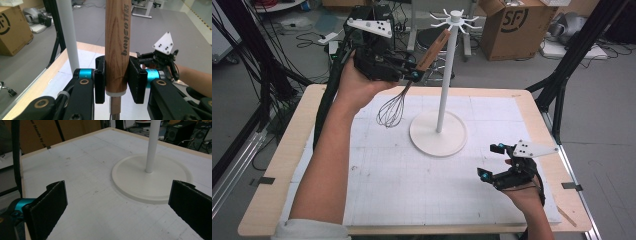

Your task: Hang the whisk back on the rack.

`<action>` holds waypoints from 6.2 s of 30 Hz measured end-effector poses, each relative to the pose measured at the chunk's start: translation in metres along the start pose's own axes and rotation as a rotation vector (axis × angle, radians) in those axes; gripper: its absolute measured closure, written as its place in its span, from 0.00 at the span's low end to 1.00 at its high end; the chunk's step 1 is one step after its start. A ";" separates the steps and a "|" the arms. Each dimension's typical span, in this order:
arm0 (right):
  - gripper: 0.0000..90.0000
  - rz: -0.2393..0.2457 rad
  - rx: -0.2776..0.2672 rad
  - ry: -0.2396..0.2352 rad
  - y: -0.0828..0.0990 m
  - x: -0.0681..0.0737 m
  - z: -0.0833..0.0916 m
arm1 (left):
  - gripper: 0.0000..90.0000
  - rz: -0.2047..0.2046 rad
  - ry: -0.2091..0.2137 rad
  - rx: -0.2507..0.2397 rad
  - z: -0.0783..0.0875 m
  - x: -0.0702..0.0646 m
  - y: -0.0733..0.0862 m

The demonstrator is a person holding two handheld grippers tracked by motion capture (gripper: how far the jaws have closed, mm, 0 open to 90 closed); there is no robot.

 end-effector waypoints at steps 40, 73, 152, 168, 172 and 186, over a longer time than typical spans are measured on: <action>0.01 -0.008 -0.006 -0.001 0.002 -0.003 0.001 | 0.78 0.075 -0.064 0.080 -0.021 0.029 0.009; 0.01 -0.024 -0.021 -0.013 0.002 -0.006 0.003 | 0.79 0.072 -0.064 0.137 -0.051 0.039 -0.006; 0.01 0.000 0.027 -0.002 0.005 -0.001 -0.006 | 0.17 0.122 -0.151 0.161 0.007 -0.004 0.127; 0.01 -0.002 0.037 0.004 0.007 -0.002 -0.008 | 0.10 0.122 -0.141 0.151 0.003 -0.019 0.156; 0.01 -0.001 0.037 0.003 0.007 -0.002 -0.008 | 0.08 0.137 -0.131 0.136 0.003 -0.021 0.161; 0.01 -0.006 0.037 0.003 0.008 -0.004 -0.008 | 0.03 0.158 -0.126 0.139 0.007 -0.028 0.179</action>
Point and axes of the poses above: each handheld gripper's, and its own axes: z roughly backward along the jaws, y roughly out of its underside, x roughly to its left, the point moved 6 cm from there along -z, roughly forward along the jaws, and after that the axes turned 7 degrees about y, right-handed, at the moved point
